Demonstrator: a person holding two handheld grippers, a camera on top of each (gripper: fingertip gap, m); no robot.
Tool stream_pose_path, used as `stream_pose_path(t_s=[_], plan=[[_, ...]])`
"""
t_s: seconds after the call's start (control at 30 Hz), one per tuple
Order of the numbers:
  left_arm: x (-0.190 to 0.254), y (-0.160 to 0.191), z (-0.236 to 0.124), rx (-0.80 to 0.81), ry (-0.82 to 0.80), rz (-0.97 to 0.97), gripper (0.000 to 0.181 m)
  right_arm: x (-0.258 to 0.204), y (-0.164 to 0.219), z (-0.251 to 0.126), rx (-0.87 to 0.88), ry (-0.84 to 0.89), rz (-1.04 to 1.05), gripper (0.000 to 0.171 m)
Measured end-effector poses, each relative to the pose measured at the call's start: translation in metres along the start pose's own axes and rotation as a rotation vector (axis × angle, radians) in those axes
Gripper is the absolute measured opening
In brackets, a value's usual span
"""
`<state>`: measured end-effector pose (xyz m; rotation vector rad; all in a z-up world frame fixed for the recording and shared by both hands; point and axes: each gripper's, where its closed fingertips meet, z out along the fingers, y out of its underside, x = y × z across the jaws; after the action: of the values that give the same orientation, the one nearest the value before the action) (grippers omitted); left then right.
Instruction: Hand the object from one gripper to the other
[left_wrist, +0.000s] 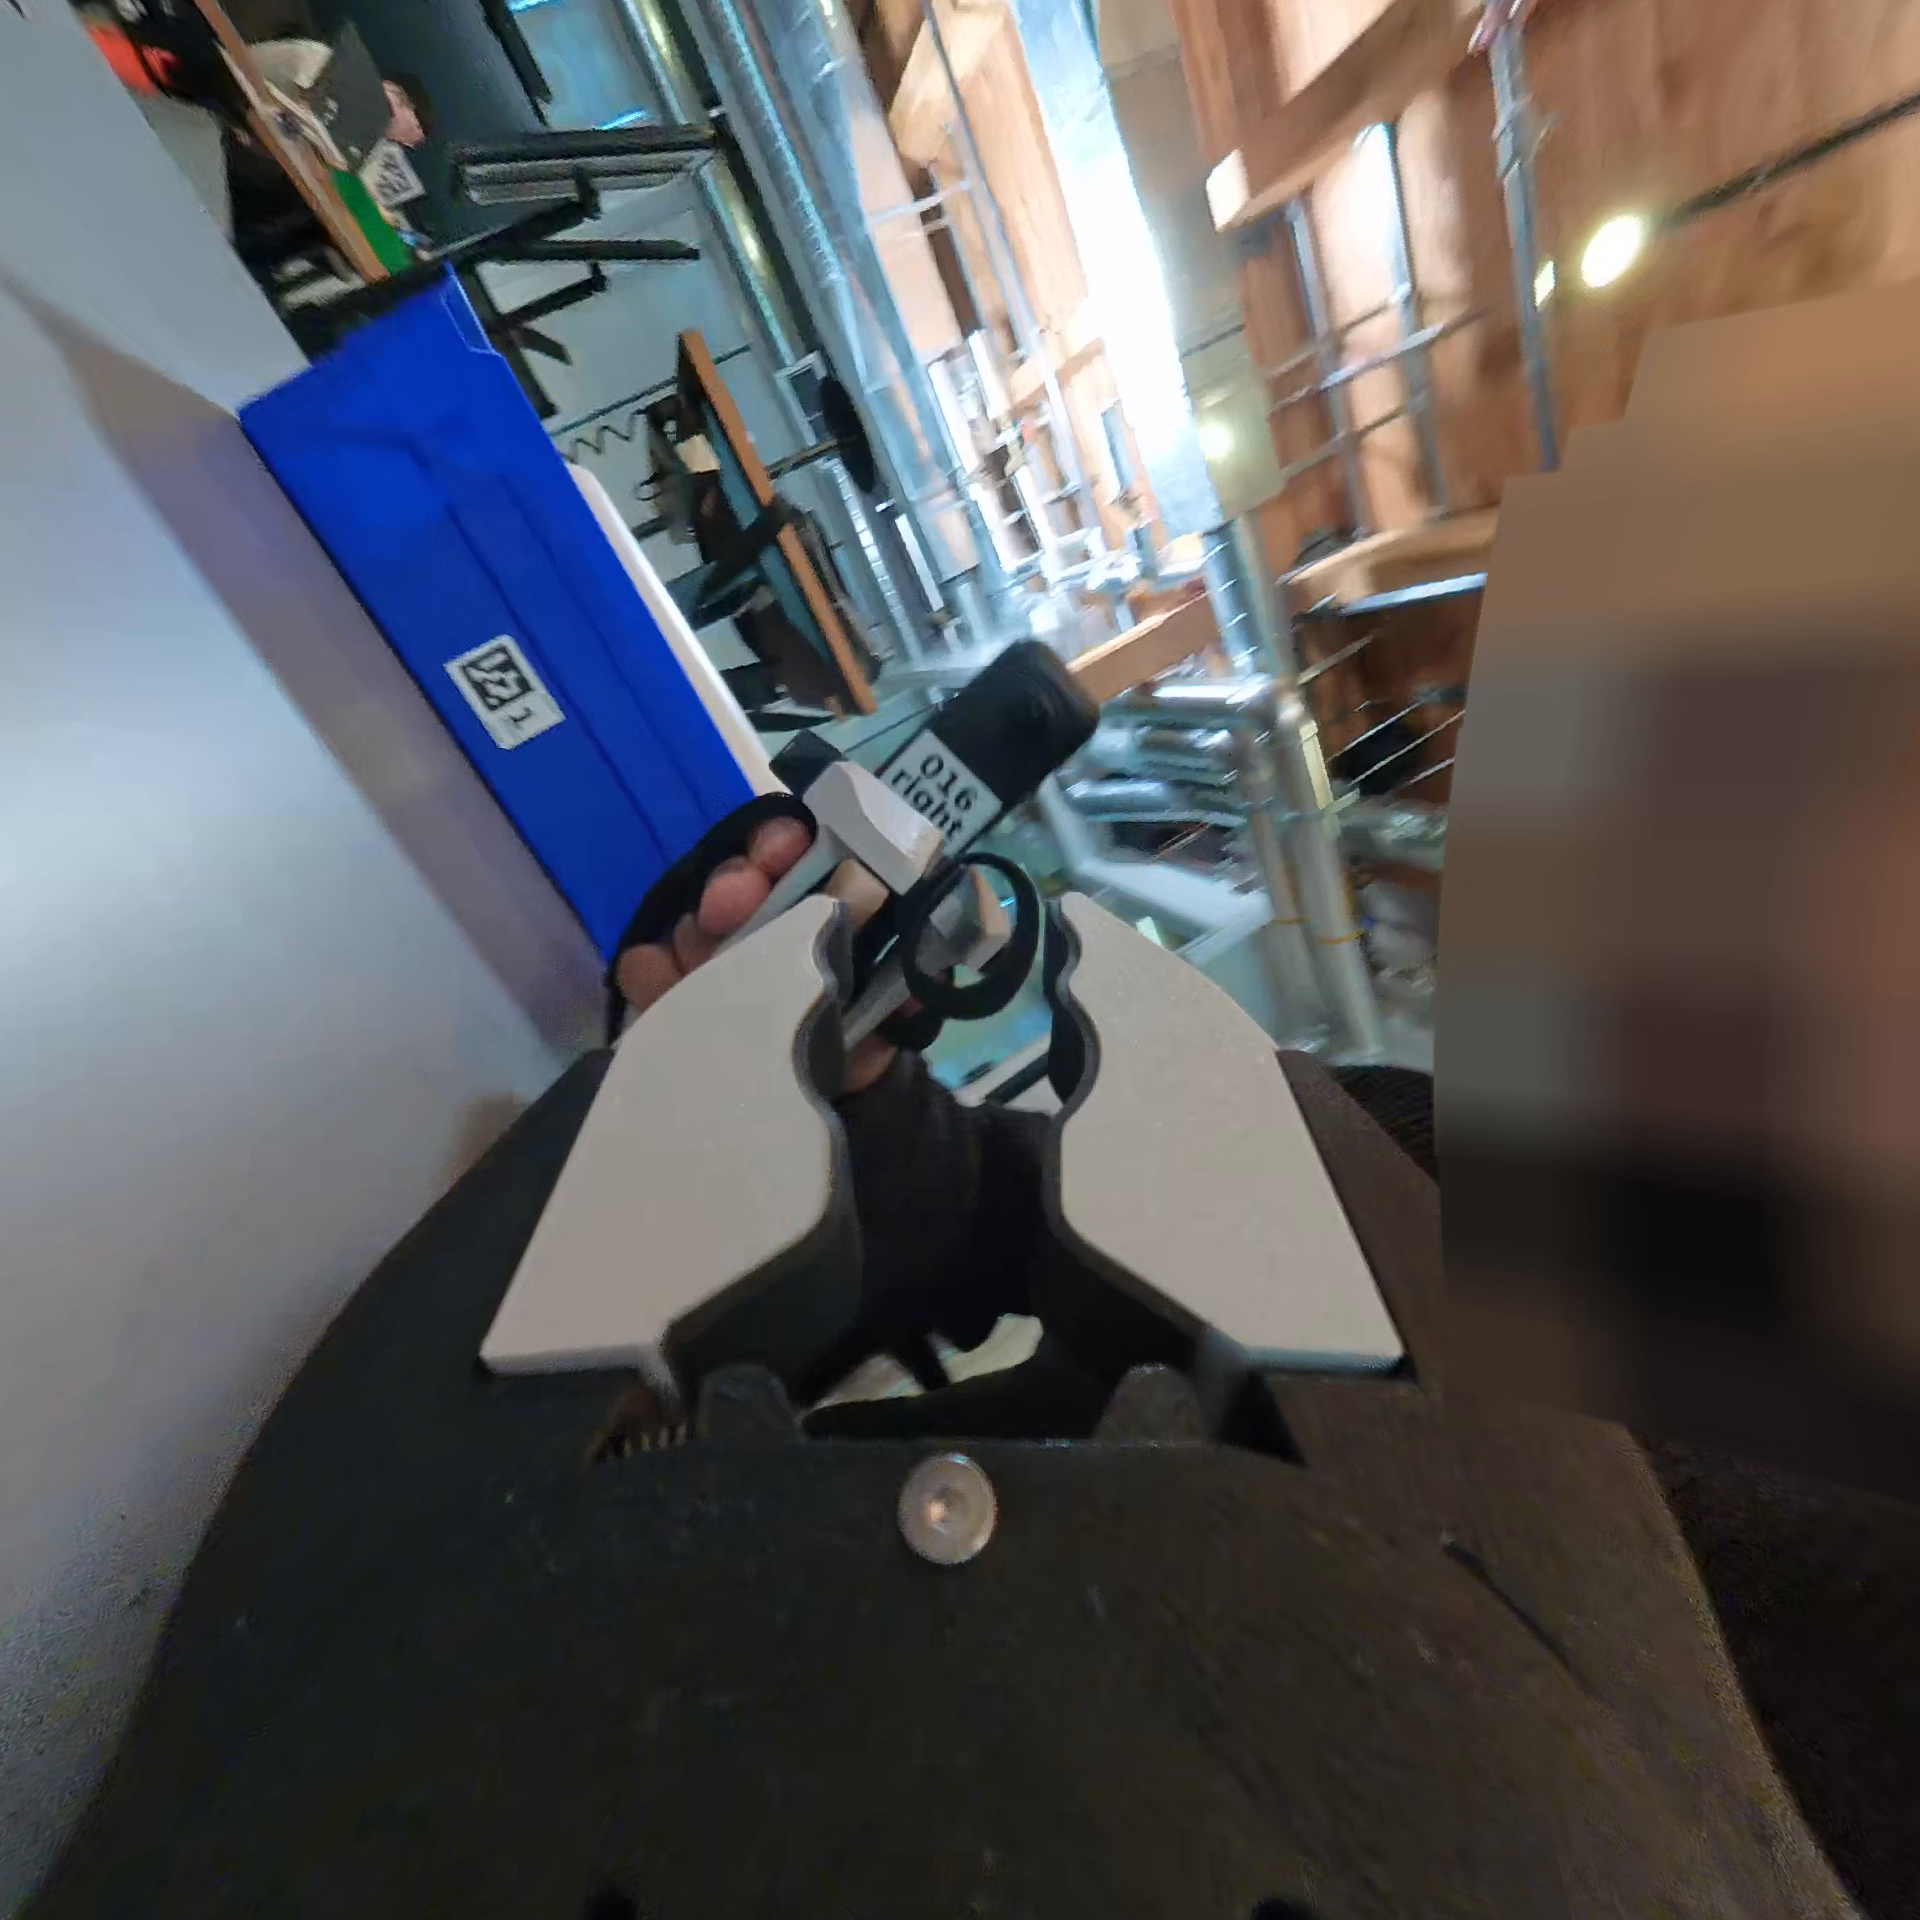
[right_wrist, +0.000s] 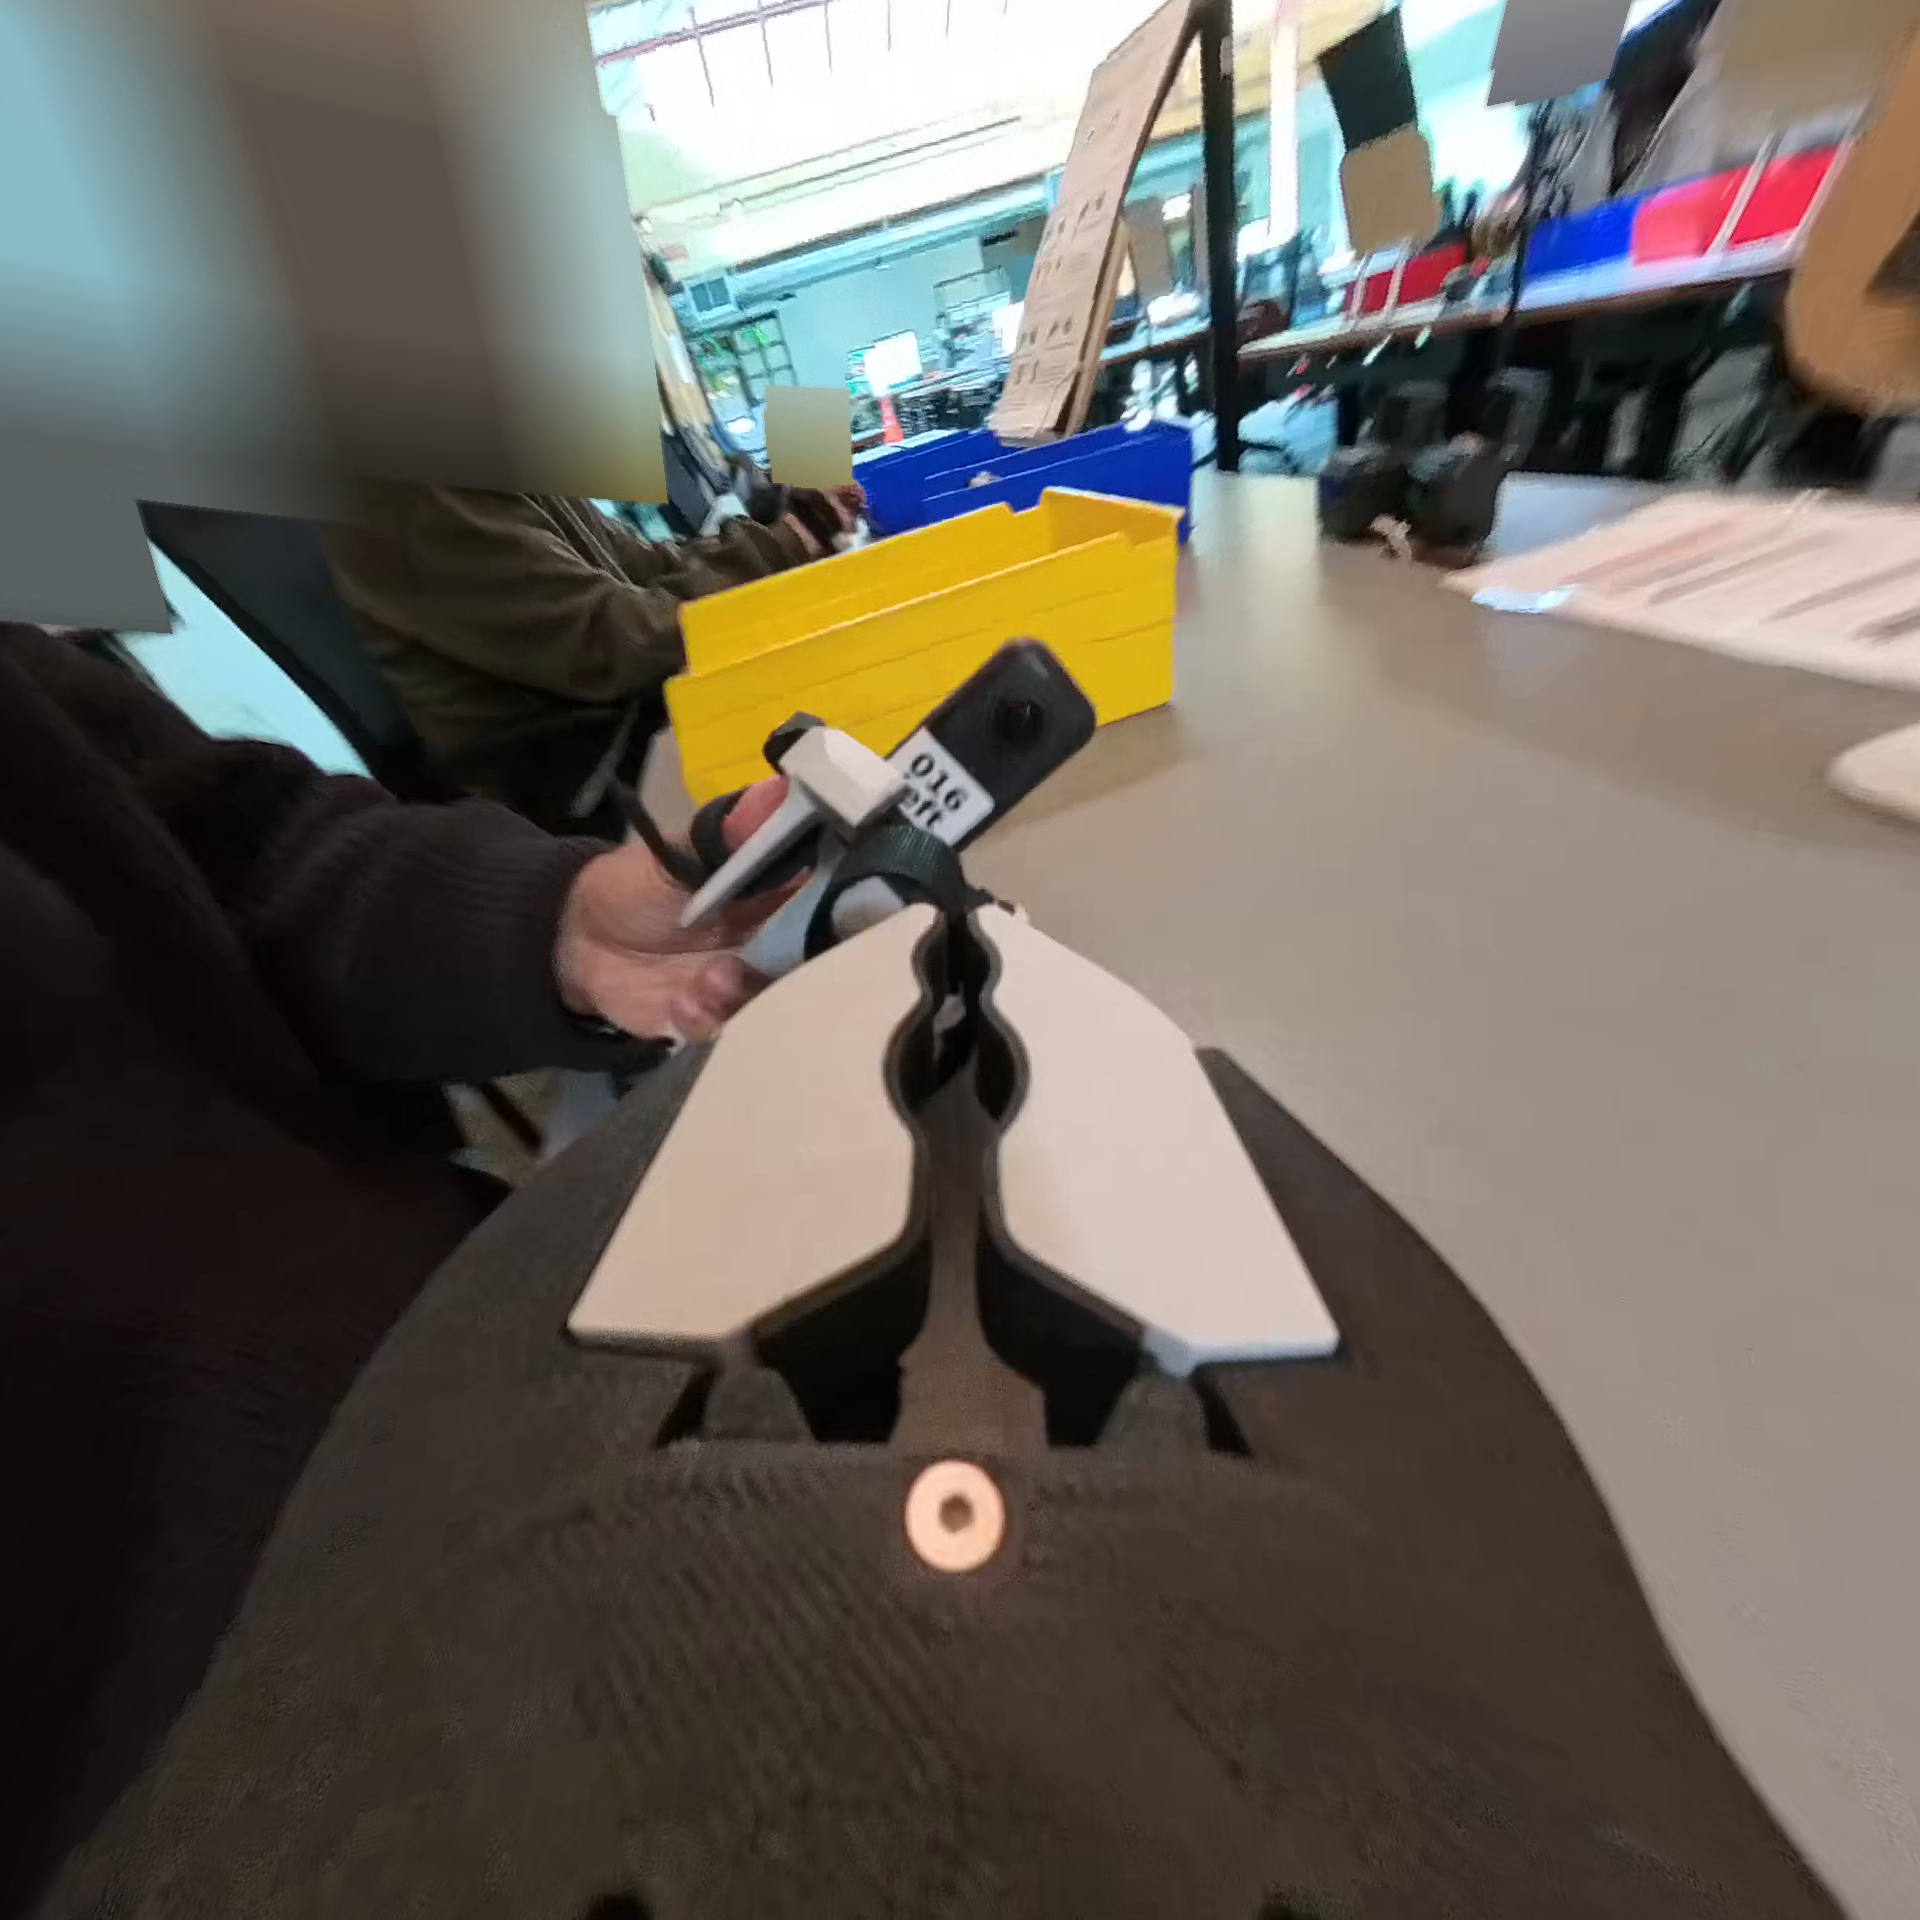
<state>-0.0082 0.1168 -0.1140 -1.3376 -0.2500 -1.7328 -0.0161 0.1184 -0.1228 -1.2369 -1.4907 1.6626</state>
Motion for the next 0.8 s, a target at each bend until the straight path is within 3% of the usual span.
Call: stream_pose_path(t_s=[0.13,0.33,0.47,0.6,0.8], plan=[[-0.001,0.006,0.003,-0.087,-0.11,0.212,0.031,0.008,-0.003,-0.005,0.046,-0.051,0.24,0.002],[0.005,0.004,0.003,-0.115,-0.206,0.486,0.014,0.019,0.003,-0.005,0.025,-0.005,0.303,0.002],[0.003,0.015,0.008,-0.166,-0.209,0.512,0.014,0.016,0.009,0.0,0.011,-0.021,0.356,0.002],[-0.002,0.016,0.007,-0.192,-0.246,0.534,0.001,0.013,0.011,0.002,0.004,-0.039,0.382,0.002],[-0.006,0.02,0.008,-0.216,-0.255,0.524,0.007,0.009,0.016,0.006,-0.018,-0.057,0.388,0.002]])
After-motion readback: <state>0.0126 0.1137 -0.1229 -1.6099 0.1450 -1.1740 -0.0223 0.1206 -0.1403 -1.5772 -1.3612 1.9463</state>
